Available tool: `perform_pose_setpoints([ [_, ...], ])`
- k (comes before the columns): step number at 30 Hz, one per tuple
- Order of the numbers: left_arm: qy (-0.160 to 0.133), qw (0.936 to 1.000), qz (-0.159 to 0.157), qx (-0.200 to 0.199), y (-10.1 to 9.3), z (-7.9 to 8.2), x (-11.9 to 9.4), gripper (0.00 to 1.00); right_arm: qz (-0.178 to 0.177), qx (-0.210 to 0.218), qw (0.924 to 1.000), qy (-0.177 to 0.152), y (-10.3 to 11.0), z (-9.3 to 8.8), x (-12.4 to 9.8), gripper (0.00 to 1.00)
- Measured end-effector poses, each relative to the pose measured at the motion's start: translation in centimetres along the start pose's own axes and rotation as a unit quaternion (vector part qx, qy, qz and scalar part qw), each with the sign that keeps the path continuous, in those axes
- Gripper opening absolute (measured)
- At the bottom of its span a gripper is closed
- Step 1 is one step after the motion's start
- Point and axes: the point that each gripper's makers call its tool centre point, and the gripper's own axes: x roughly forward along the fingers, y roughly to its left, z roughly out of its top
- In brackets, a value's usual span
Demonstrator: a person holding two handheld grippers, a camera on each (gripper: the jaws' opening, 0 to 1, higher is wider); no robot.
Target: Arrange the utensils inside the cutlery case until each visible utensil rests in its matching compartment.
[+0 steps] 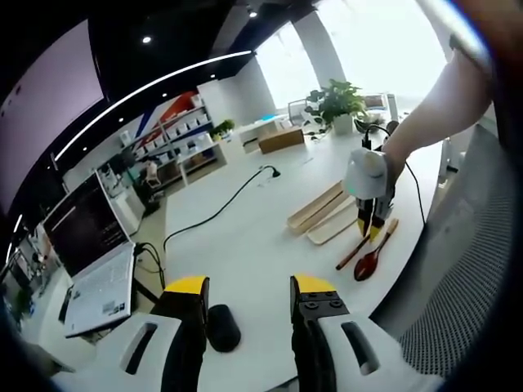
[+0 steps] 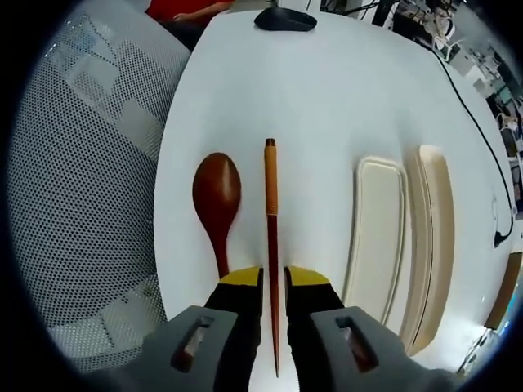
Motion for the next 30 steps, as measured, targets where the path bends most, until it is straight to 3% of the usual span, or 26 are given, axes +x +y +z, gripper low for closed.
perform_pose_setpoints([
  [30,0.001,1.0,0.001,-0.001,-0.02,0.0,-0.12,0.4,0.006,0.004,1.0,0.004,0.07,0.16,0.17,0.01],
])
